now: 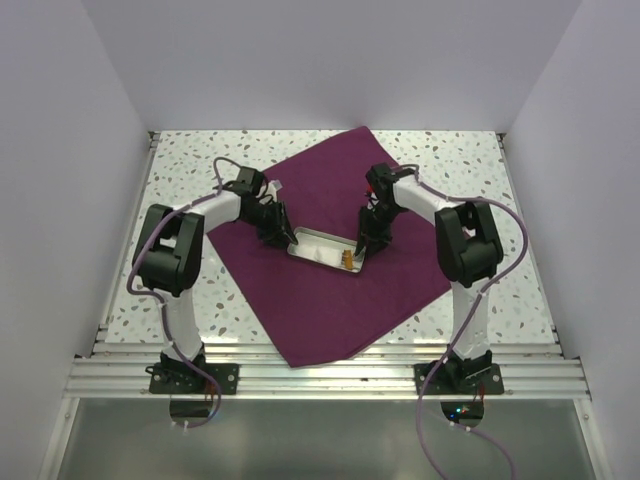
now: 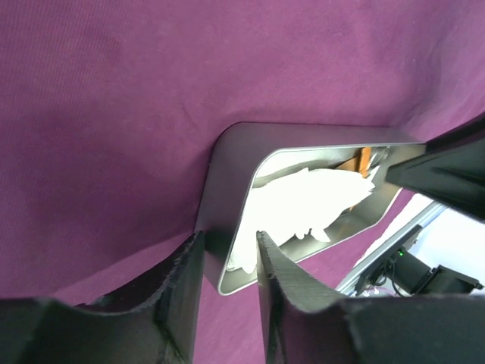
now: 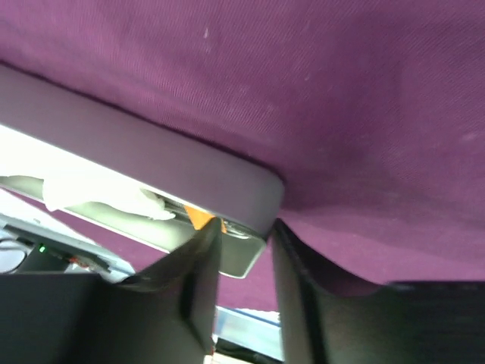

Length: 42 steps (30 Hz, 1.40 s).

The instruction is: Prepare the surgical pack

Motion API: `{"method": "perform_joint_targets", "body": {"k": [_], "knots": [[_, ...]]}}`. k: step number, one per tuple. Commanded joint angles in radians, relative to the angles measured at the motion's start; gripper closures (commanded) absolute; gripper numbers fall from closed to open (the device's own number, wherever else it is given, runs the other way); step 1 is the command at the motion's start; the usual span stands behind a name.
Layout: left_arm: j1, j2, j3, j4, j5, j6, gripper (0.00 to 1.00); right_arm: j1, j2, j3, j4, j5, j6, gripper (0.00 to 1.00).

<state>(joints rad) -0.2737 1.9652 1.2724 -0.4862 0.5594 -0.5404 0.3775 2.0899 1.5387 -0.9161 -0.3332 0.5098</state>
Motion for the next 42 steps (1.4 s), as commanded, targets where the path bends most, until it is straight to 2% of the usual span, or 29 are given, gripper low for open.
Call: {"method": "perform_joint_targets", "body": {"k": [1,2,3,16,18,20,21,22,26,30,35,38,39,40,41,42], "knots": [[-0.007,0.008,0.041,0.021,0.036,-0.013,0.65,-0.003,0.021,0.101,-0.021,-0.003,-0.008,0.68],[-0.009,0.008,0.039,0.026,0.039,-0.013,0.67,-0.002,0.038,0.118,-0.029,0.008,-0.011,0.75],[-0.009,0.011,0.042,0.026,0.042,-0.013,0.70,-0.003,0.047,0.133,-0.036,0.016,-0.014,0.76],[-0.009,0.037,0.062,0.034,0.059,-0.015,0.76,-0.005,0.093,0.193,-0.081,0.080,-0.054,0.75],[-0.009,0.037,0.065,0.028,0.056,-0.013,0.70,-0.005,0.094,0.196,-0.084,0.080,-0.056,0.72],[-0.009,0.032,0.067,0.024,0.056,-0.009,0.68,-0.003,0.090,0.205,-0.089,0.086,-0.063,0.57],[-0.009,0.029,0.068,0.024,0.059,-0.007,0.60,-0.003,0.085,0.208,-0.090,0.092,-0.066,0.51],[-0.009,0.023,0.068,0.023,0.057,-0.003,0.57,-0.006,0.073,0.215,-0.099,0.101,-0.071,0.46],[0.005,-0.021,0.096,-0.012,0.022,0.034,0.42,-0.032,0.023,0.227,-0.133,0.122,-0.080,0.29],[0.044,-0.058,0.096,-0.025,0.023,0.040,0.36,-0.084,-0.036,0.210,-0.161,0.118,-0.090,0.21],[0.116,-0.109,0.044,-0.020,-0.004,0.056,0.37,-0.204,-0.096,0.117,-0.156,0.131,-0.112,0.20],[0.162,-0.077,0.013,0.005,-0.001,0.056,0.46,-0.250,-0.114,0.028,-0.106,0.131,-0.142,0.49],[0.169,-0.056,0.016,-0.008,0.013,0.060,0.56,-0.258,-0.114,0.009,-0.077,0.138,-0.145,0.62],[0.171,-0.034,0.022,-0.014,0.020,0.062,0.63,-0.259,-0.104,-0.017,-0.063,0.148,-0.149,0.89],[0.171,-0.002,0.024,-0.017,0.022,0.059,0.72,-0.258,-0.096,-0.028,-0.046,0.145,-0.151,0.97],[0.171,0.004,0.016,-0.006,0.016,0.051,0.76,-0.258,-0.088,-0.046,-0.011,0.140,-0.151,1.00]]}}
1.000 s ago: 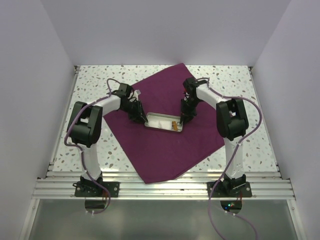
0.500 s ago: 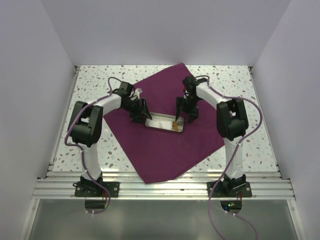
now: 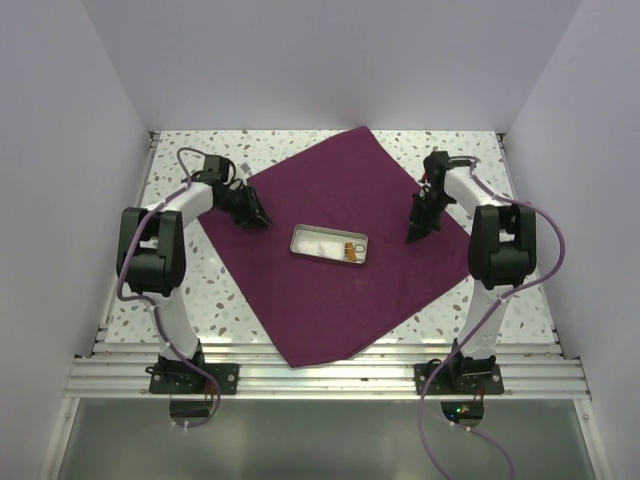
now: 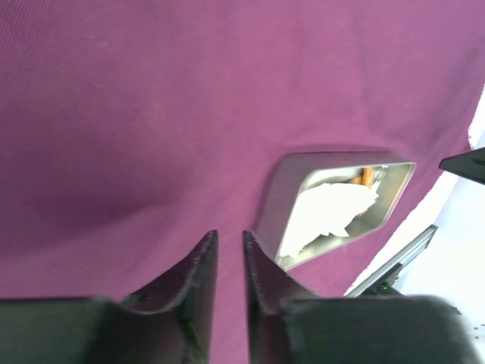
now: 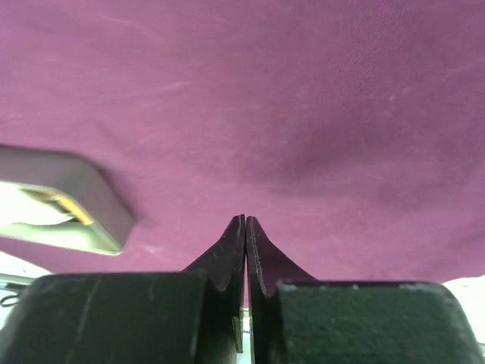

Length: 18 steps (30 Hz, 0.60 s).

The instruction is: Prepare the surgical pack

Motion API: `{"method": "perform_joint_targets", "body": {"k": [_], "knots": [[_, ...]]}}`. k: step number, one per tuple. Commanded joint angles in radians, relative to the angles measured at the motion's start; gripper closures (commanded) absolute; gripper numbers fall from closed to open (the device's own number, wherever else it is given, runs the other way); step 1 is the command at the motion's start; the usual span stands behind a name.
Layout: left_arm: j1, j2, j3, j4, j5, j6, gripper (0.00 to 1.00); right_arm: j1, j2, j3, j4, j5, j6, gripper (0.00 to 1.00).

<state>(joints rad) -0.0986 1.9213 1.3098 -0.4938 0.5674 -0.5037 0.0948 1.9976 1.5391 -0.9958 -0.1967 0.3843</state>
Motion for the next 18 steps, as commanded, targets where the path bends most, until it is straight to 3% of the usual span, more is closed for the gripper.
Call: {"method": "perform_joint_targets", "body": {"k": [1,6,12,18], "knots": [[-0.004,0.051,-0.030,0.018,0.005,0.005,0.79,0.026,0.026,-0.054,0.085,0.011,-0.022,1.00],[0.010,0.058,-0.083,0.047,-0.057,-0.039,0.94,0.029,0.096,-0.050,0.160,0.020,-0.012,1.00],[0.057,0.074,-0.181,0.115,-0.024,-0.098,0.98,0.066,0.257,0.093,0.155,0.025,-0.002,1.00],[0.060,0.088,-0.181,0.129,-0.029,-0.096,0.96,0.089,0.389,0.309,0.088,0.016,0.016,1.00]]}}
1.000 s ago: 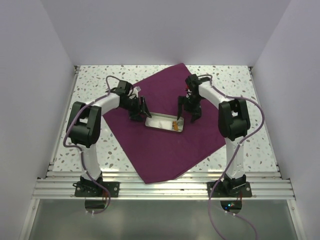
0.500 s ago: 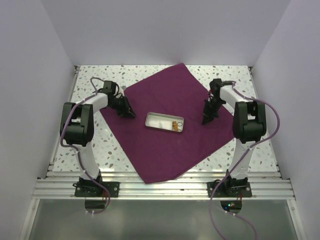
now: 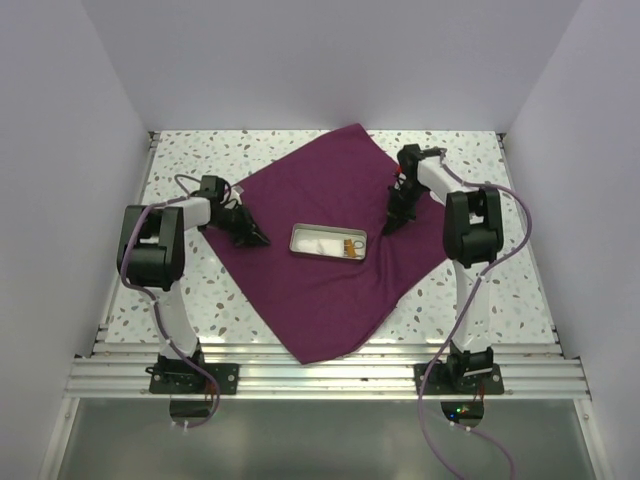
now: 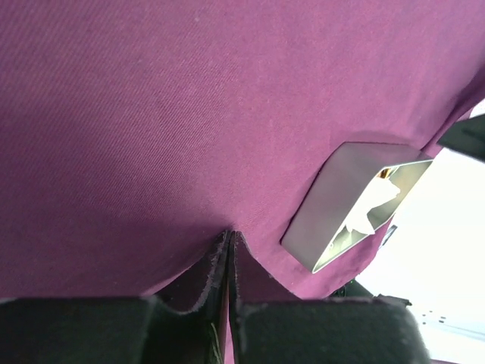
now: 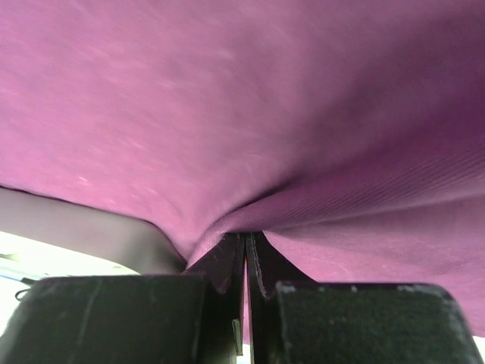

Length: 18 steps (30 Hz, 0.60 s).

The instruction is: Prepare the surgical pack

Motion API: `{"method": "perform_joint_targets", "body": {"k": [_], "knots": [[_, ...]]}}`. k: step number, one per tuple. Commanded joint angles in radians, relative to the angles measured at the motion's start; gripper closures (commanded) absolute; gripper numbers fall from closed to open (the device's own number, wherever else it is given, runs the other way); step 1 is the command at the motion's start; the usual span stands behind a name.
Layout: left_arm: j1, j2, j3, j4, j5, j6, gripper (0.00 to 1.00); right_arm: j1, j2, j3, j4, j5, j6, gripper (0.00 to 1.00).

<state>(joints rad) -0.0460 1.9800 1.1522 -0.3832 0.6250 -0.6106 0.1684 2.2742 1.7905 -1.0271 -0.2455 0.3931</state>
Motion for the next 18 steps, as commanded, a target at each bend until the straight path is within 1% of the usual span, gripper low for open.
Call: {"method": "perform_joint_targets", "body": {"k": [1,4,8,11,15,18], "knots": [[0.008,0.029,-0.003,0.014,-0.090,0.014,0.93,0.014,0.114,0.076,0.107,0.069,0.006,1.00],[0.008,0.022,0.030,0.003,-0.087,0.031,0.88,0.011,0.065,0.064,0.091,0.107,-0.002,1.00],[0.008,0.026,0.030,0.007,-0.056,0.032,0.87,-0.013,-0.014,-0.048,0.091,0.147,0.004,0.98],[0.003,0.022,-0.009,0.030,-0.051,0.028,0.87,-0.053,-0.067,-0.193,0.131,0.161,0.012,0.93],[0.005,0.002,-0.077,0.059,-0.042,0.022,0.87,-0.118,-0.067,-0.233,0.137,0.167,0.007,0.91],[0.006,0.002,-0.108,0.075,-0.038,0.026,0.87,-0.122,-0.070,-0.229,0.134,0.173,-0.003,0.88]]}}
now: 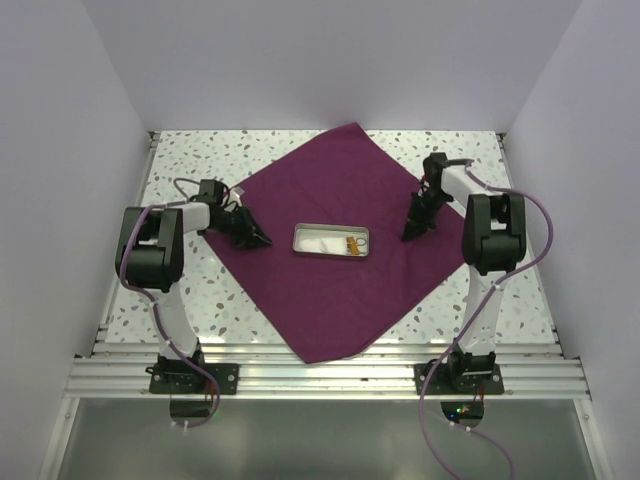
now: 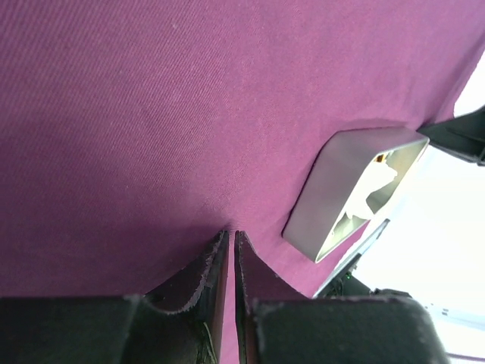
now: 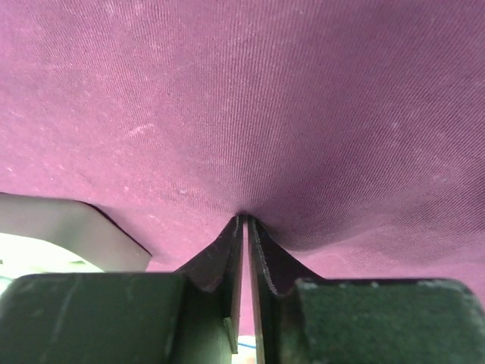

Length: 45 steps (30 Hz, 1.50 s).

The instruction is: Prepare the surgical pack

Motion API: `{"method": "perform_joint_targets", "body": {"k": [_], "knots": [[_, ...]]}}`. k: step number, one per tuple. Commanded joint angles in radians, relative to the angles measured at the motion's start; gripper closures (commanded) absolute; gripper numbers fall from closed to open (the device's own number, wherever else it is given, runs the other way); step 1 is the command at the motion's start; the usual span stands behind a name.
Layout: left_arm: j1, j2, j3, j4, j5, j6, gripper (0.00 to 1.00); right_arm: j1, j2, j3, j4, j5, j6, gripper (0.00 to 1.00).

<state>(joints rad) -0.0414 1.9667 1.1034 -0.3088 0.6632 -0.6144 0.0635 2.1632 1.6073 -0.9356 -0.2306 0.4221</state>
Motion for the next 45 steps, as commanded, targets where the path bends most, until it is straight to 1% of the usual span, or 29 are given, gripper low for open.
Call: {"method": "perform_joint_targets", "body": {"k": [1,4,7,8,10,11,12,13,14,16,18,20,21,22,23,24,25,26,27,28,30,31,32,34,36,38,41,42,45], "knots": [[0.000,0.018,-0.060,0.002,-0.077,0.030,0.87,-0.017,0.040,-0.044,0.047,0.154,-0.034,0.86],[0.000,0.020,-0.048,0.001,-0.070,0.036,0.87,-0.016,0.038,-0.027,0.047,0.149,-0.032,0.82],[0.000,0.001,-0.036,-0.016,-0.070,0.041,0.87,-0.010,0.026,0.009,0.024,0.137,-0.042,0.74],[0.000,-0.008,-0.039,-0.022,-0.071,0.041,0.87,-0.004,0.002,0.022,0.015,0.120,-0.046,0.64],[0.000,-0.040,-0.056,-0.027,-0.074,0.042,0.85,0.007,-0.026,0.035,-0.003,0.105,-0.045,0.54],[0.000,-0.051,-0.060,-0.032,-0.073,0.044,0.83,0.013,-0.063,0.046,-0.034,0.099,-0.049,0.49],[0.000,-0.075,-0.065,-0.036,-0.071,0.044,0.75,0.027,-0.084,0.045,-0.048,0.077,-0.052,0.41],[0.000,-0.094,-0.068,-0.044,-0.074,0.050,0.71,0.039,-0.115,0.025,-0.060,0.065,-0.055,0.38],[0.000,-0.132,-0.066,-0.050,-0.085,0.053,0.66,0.062,-0.173,0.010,-0.081,0.053,-0.066,0.37],[0.000,-0.173,-0.060,-0.082,-0.114,0.070,0.62,0.099,-0.247,-0.062,-0.107,0.039,-0.084,0.32],[0.000,-0.224,-0.036,-0.127,-0.137,0.091,0.58,0.166,-0.363,-0.125,-0.117,0.040,-0.100,0.29],[0.000,-0.274,-0.027,-0.147,-0.174,0.097,0.57,0.243,-0.446,-0.232,-0.124,0.042,-0.120,0.26],[0.000,-0.288,-0.022,-0.157,-0.183,0.097,0.57,0.268,-0.529,-0.272,-0.115,0.022,-0.128,0.26],[0.000,-0.304,-0.020,-0.159,-0.194,0.097,0.57,0.291,-0.577,-0.359,-0.083,-0.034,-0.140,0.26],[0.000,-0.324,-0.027,-0.159,-0.195,0.096,0.57,0.339,-0.613,-0.406,-0.063,-0.077,-0.141,0.26],[0.000,-0.328,-0.027,-0.164,-0.195,0.090,0.57,0.355,-0.656,-0.449,-0.049,-0.117,-0.135,0.26],[0.000,-0.334,-0.030,-0.165,-0.197,0.088,0.57,0.367,-0.664,-0.524,-0.057,-0.207,-0.114,0.27],[0.000,-0.341,-0.036,-0.165,-0.191,0.085,0.57,0.386,-0.672,-0.567,-0.051,-0.245,-0.099,0.28],[-0.002,-0.344,-0.042,-0.161,-0.188,0.078,0.57,0.394,-0.696,-0.610,-0.031,-0.271,-0.076,0.27],[-0.002,-0.347,-0.048,-0.158,-0.180,0.071,0.57,0.398,-0.767,-0.706,0.050,-0.320,-0.012,0.26],[-0.002,-0.361,-0.068,-0.153,-0.177,0.058,0.58,0.410,-0.853,-0.791,0.136,-0.348,0.064,0.25],[-0.002,-0.365,-0.073,-0.151,-0.177,0.054,0.59,0.415,-0.912,-0.863,0.212,-0.361,0.145,0.24],[-0.002,-0.373,-0.079,-0.150,-0.177,0.051,0.59,0.438,-0.931,-0.898,0.256,-0.393,0.188,0.23],[-0.003,-0.379,-0.079,-0.153,-0.174,0.048,0.59,0.470,-0.956,-0.977,0.329,-0.389,0.297,0.23],[-0.003,-0.388,-0.079,-0.167,-0.171,0.056,0.59,0.528,-0.973,-1.036,0.365,-0.352,0.361,0.22],[-0.003,-0.397,-0.077,-0.179,-0.174,0.064,0.58,0.574,-1.006,-1.076,0.460,-0.337,0.486,0.21],[-0.005,-0.419,-0.080,-0.191,-0.160,0.061,0.59,0.601,-1.069,-1.152,0.517,-0.242,0.651,0.16],[-0.008,-0.427,-0.082,-0.185,-0.154,0.055,0.58,0.607,-1.086,-1.197,0.587,-0.196,0.755,0.16],[-0.018,-0.454,-0.097,-0.156,-0.142,0.039,0.59,0.641,-1.149,-1.262,0.668,-0.092,0.913,0.16]]}}
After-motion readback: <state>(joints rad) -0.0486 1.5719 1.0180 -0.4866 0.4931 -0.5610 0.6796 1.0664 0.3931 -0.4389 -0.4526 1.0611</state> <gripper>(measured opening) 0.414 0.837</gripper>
